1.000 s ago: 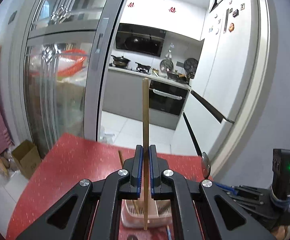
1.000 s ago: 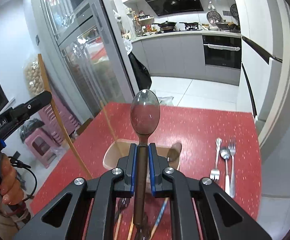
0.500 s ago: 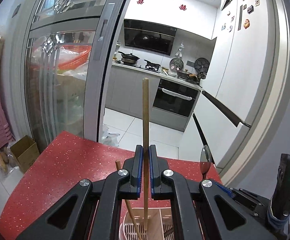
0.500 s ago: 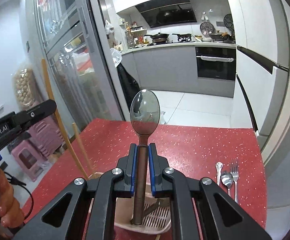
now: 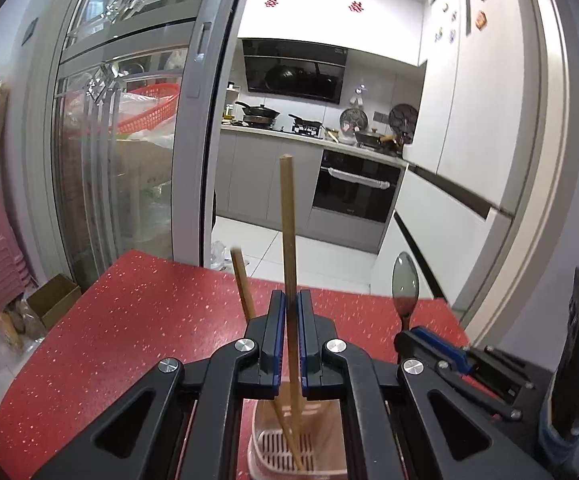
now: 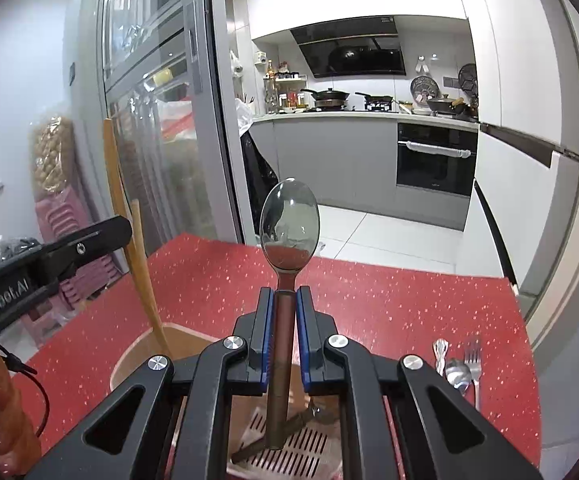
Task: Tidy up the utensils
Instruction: 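Release the spoon into the caddy while the left tool releases the chopstick into it, then withdraw both open tools from the caddy back over the remaining utensils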
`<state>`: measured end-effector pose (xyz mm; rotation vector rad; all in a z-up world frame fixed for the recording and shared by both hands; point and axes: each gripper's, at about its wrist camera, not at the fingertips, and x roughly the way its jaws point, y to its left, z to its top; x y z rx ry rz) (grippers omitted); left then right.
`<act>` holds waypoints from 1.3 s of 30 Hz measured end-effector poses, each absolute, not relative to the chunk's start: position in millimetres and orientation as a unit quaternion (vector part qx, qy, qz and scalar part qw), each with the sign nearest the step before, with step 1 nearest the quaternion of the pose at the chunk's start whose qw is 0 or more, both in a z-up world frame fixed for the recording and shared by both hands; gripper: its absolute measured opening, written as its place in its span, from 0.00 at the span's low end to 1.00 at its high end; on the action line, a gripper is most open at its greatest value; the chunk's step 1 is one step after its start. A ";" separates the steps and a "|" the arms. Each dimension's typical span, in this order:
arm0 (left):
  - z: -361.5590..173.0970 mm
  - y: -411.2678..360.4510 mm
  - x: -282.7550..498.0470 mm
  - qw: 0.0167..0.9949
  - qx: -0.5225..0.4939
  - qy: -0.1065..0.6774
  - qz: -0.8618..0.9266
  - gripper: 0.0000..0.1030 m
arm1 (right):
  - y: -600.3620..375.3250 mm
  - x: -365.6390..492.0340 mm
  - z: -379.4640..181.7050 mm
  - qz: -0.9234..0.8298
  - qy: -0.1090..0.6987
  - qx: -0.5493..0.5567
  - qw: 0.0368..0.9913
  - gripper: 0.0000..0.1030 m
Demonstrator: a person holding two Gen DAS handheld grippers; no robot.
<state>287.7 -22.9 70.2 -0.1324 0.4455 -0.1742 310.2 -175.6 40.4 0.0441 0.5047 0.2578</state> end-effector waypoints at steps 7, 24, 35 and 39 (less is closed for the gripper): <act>49.3 -26.5 279.1 0.966 -0.044 0.242 -0.076 0.29 | -180.9 297.6 28.4 0.132 0.268 0.015 0.954 0.12; 38.4 -13.6 265.7 0.960 -0.034 0.274 -0.054 0.29 | -199.5 279.9 37.5 0.149 0.291 0.070 0.943 0.31; 28.1 -7.5 226.6 0.945 -0.017 0.323 -0.051 0.29 | -202.1 231.2 56.0 0.171 0.292 0.069 0.938 0.66; 15.4 -2.1 208.2 0.937 -0.020 0.345 -0.047 0.29 | -203.2 215.9 50.0 0.174 0.315 0.073 0.930 0.74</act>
